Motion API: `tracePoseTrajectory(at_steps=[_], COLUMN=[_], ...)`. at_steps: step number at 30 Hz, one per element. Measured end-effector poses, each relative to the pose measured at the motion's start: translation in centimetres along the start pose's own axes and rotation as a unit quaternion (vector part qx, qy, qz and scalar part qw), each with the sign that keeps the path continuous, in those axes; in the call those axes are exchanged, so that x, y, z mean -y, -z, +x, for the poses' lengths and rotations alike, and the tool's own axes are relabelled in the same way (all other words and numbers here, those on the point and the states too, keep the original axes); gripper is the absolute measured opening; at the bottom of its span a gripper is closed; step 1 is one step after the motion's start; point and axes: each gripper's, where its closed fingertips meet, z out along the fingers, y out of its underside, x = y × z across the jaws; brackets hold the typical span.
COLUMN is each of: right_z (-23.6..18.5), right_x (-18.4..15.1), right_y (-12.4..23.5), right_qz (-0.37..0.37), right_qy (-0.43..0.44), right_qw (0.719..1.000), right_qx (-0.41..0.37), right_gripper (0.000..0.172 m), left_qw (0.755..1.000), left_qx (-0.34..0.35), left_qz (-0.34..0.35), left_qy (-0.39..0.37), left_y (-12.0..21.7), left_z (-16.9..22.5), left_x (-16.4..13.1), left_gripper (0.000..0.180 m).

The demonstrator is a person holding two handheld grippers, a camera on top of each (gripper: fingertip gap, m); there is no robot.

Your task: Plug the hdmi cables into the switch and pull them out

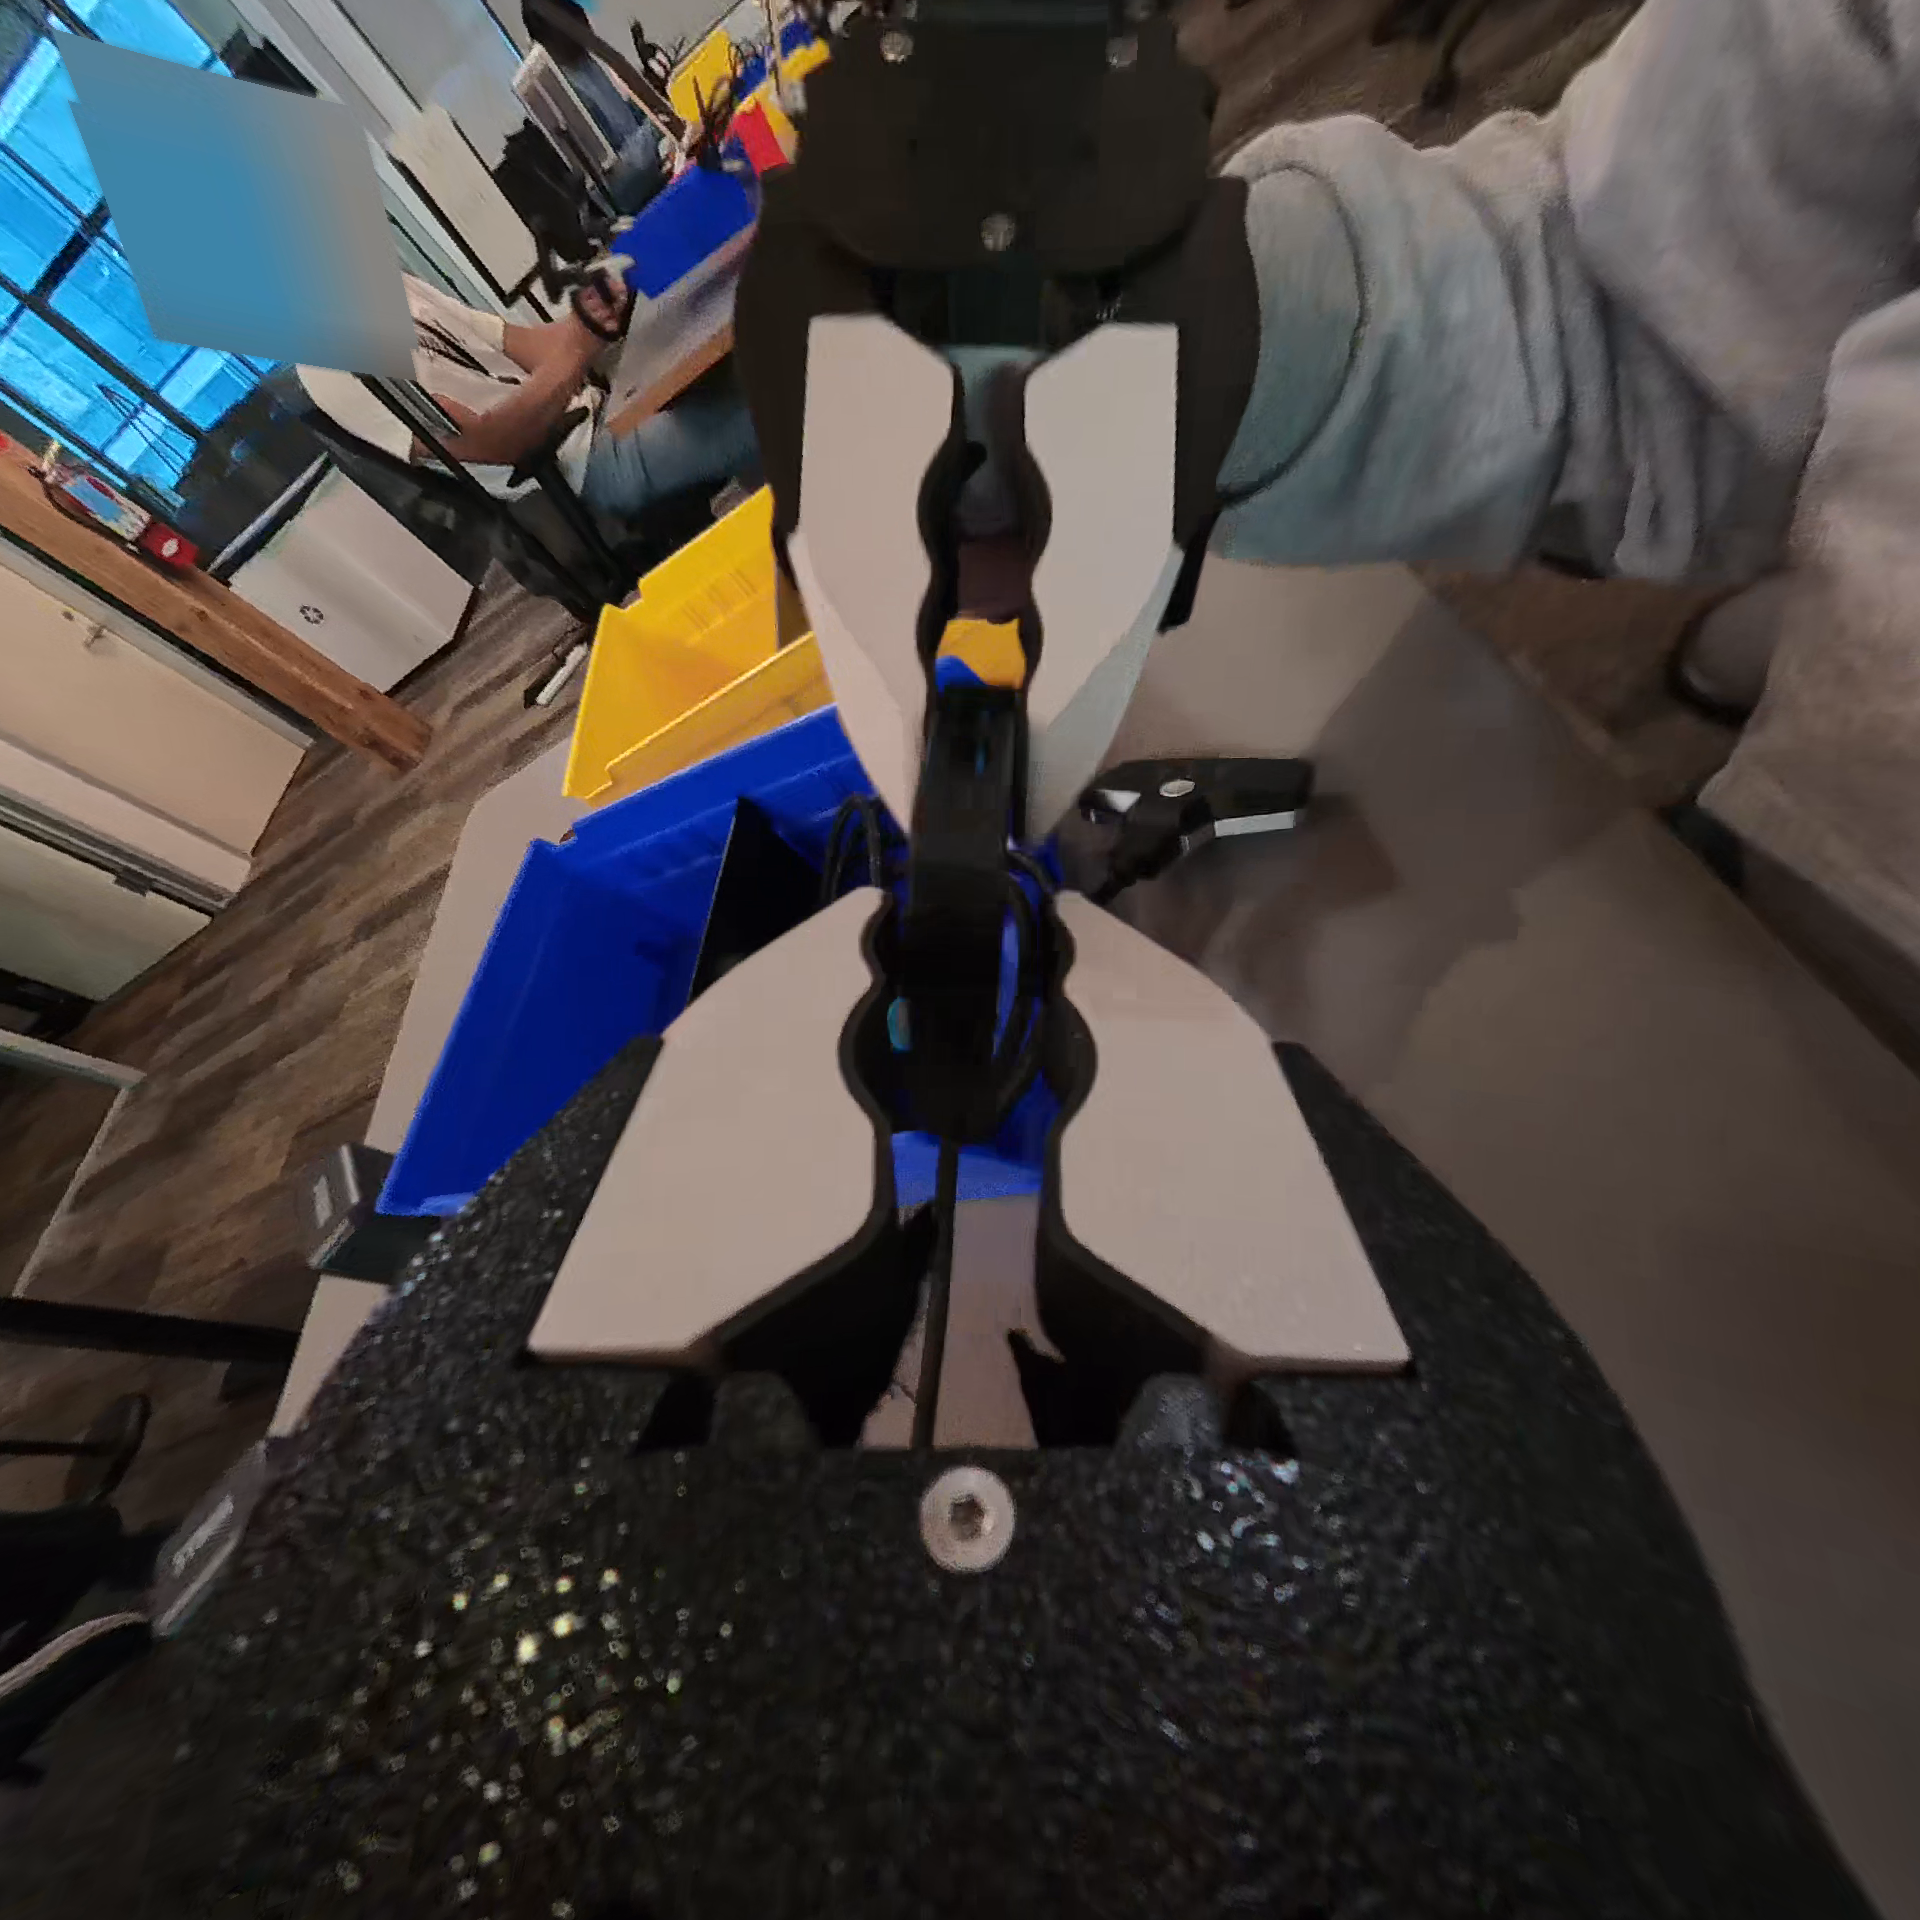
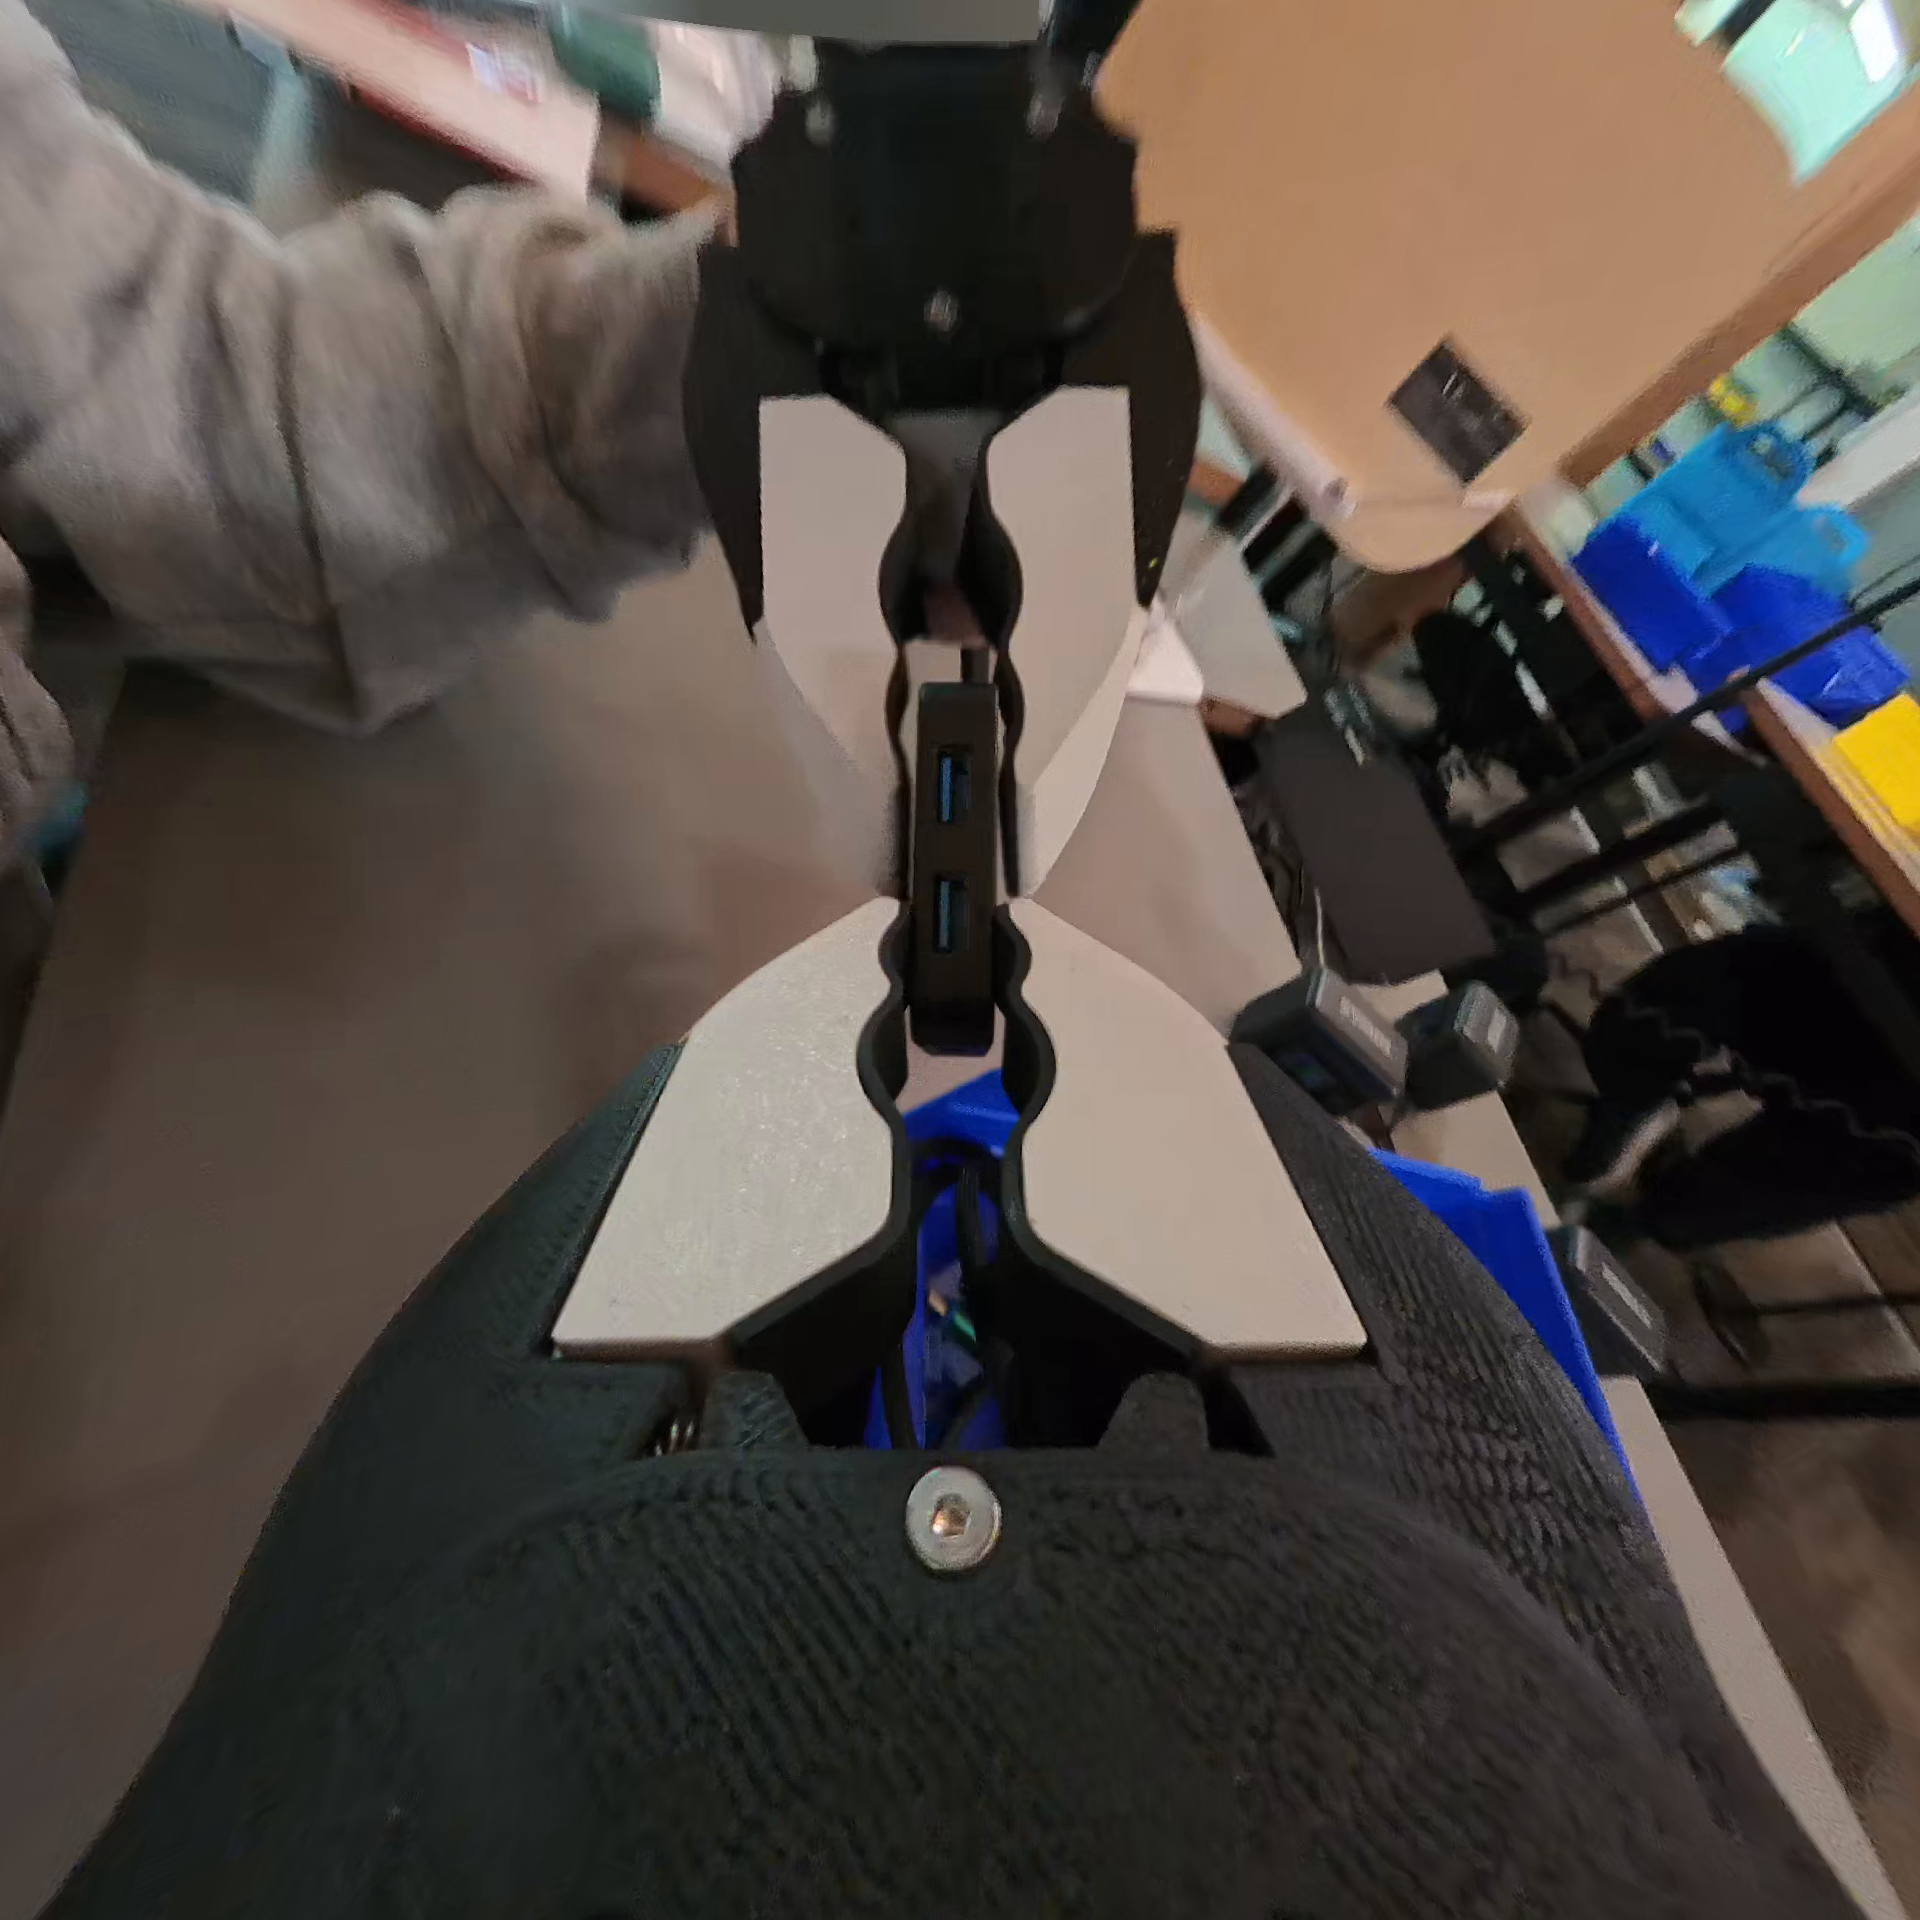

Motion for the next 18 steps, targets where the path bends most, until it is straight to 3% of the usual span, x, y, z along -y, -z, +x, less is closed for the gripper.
tracePoseTrajectory(at_steps=[3, 6, 8, 11, 15, 18], right_z=[0.3, 0.2, 0.1, 0.1, 0.4, 0.2], right_x=[1.4, 1.8, 1.5, 0.2, -2.7, -3.3], right_y=[1.5, 2.2, 2.2, 1.8, 0.8, 0.2], right_qz=[0.078, 0.116, 0.121, 0.084, -0.031, -0.077], right_qy=[-0.02, -0.033, -0.036, -0.026, 0.013, 0.029], right_qw=[0.997, 0.993, 0.992, 0.996, 0.999, 0.996], right_qx=[0.0, 0.008, 0.009, 0.001, -0.031, -0.04], right_gripper=[0.013, 0.013, 0.013, 0.013, 0.013, 0.023], left_qw=[1.0, 0.998, 0.998, 1.0, 0.997, 0.993], left_qx=[0.002, -0.015, -0.019, -0.01, 0.007, 0.012], left_qz=[0.002, 0.054, 0.057, 0.012, -0.069, -0.114], left_qy=[0.018, 0.019, 0.01, -0.004, -0.027, -0.041], left_y=[0.4, 0.6, 0.6, 0.1, -0.5, -0.7], left_z=[-0.3, 0.0, 0.1, 0.0, -0.2, -0.2], left_x=[-0.4, 0.9, 1.0, -0.1, -2.1, -3.2], left_gripper=[0.035, 0.017, 0.015, 0.014, 0.014, 0.014])
